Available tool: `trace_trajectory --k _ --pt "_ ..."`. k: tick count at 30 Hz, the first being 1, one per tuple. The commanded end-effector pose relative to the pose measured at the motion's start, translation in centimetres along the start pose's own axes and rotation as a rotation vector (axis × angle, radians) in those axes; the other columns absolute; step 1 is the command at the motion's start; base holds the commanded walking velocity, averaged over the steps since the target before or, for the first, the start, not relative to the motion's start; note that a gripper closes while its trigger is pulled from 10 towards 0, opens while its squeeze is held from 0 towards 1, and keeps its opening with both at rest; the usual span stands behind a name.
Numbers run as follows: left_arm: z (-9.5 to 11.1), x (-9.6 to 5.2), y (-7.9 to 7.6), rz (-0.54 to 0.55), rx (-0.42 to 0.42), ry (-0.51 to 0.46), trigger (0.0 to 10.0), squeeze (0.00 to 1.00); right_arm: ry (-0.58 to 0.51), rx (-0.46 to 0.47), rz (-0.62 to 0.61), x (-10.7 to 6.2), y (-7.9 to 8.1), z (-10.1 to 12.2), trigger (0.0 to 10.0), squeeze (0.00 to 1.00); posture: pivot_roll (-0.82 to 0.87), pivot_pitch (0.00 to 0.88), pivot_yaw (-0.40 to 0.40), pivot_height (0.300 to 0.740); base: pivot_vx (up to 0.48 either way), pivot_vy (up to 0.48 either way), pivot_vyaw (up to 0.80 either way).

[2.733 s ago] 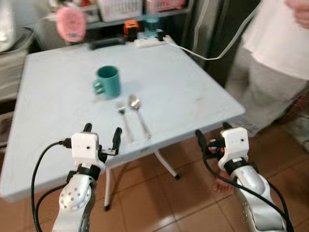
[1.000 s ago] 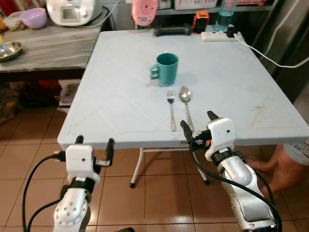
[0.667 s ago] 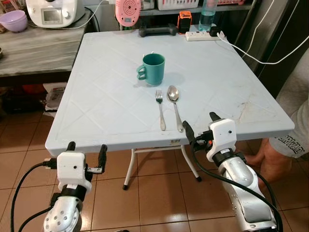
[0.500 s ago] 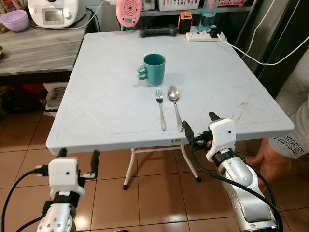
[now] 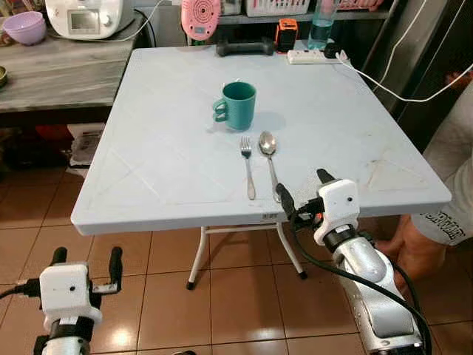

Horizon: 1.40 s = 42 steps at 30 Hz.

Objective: Setting the table

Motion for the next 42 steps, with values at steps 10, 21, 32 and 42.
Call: trace_trajectory --k 10,21,32,42 --pt "1.4 1.7 -0.6 -0.028 -0.01 -0.054 10.0 0.0 -0.02 0.019 0.011 0.6 0.4 0.5 10.0 0.0 -0.03 0.13 0.023 0.74 0.0 0.0 0.0" --pt "1.6 2.1 -1.6 -0.065 -0.03 -0.055 10.0 0.0 -0.018 0.031 0.011 0.7 0.6 0.6 10.0 0.0 -0.04 0.131 0.033 0.74 0.0 0.0 -0.15" --pt "1.7 2.4 -2.3 -0.086 -0.044 -0.055 10.0 0.0 -0.045 0.048 0.001 1.8 0.3 1.5 10.0 0.0 -0.04 0.142 0.032 0.74 0.0 0.0 0.0" --pt "1.5 1.9 -4.7 -0.195 -0.044 -0.026 10.0 0.0 -0.033 0.158 -0.034 5.4 -0.1 2.3 10.0 0.0 -0.03 0.168 0.04 0.74 0.0 0.0 0.0"
Point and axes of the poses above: a point about 5 cm out from each wrist's last joint towards the gripper, its own x axis pointing out of the wrist towards the gripper, its own z axis along the axis of the wrist's last joint, y = z × x, the point moved 2 cm from there along x, pointing out of the wrist towards the gripper, and after that the axes turned 9 degrees about -x, right-handed, at the moved point
